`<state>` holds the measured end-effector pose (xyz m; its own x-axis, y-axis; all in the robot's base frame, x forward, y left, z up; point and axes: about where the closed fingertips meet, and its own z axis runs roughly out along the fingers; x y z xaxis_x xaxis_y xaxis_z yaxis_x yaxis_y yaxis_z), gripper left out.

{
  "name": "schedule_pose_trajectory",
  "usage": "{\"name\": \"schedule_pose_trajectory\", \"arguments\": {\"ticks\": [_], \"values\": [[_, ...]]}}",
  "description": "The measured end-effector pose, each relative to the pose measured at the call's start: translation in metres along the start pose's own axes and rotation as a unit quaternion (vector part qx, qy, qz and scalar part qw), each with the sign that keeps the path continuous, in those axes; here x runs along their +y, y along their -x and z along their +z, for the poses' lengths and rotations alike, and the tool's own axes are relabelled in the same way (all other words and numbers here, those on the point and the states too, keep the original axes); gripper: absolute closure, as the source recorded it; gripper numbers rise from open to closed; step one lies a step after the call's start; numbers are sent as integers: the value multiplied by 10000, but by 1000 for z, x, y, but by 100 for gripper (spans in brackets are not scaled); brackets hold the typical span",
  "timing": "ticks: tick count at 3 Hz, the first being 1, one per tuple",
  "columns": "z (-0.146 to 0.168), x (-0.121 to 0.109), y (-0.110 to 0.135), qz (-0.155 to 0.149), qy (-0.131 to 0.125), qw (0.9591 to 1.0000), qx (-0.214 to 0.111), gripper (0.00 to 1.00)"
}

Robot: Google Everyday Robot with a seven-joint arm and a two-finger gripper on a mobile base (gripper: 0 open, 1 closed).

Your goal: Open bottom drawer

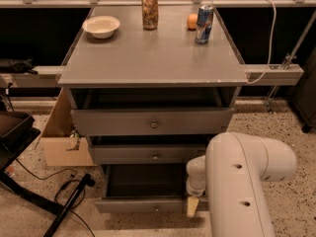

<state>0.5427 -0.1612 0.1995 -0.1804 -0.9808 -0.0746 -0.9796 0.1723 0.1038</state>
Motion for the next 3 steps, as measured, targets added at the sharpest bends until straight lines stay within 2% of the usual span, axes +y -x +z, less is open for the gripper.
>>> {"name": "schedule_pose_trajectory", "arguments": {"ticks": [1,2,3], "values": [[0,0,0,0,1,10000,0,0],[6,-1,-3,35,140,9999,20,0],[24,59,-43,447,946,9945,108,21]]}}
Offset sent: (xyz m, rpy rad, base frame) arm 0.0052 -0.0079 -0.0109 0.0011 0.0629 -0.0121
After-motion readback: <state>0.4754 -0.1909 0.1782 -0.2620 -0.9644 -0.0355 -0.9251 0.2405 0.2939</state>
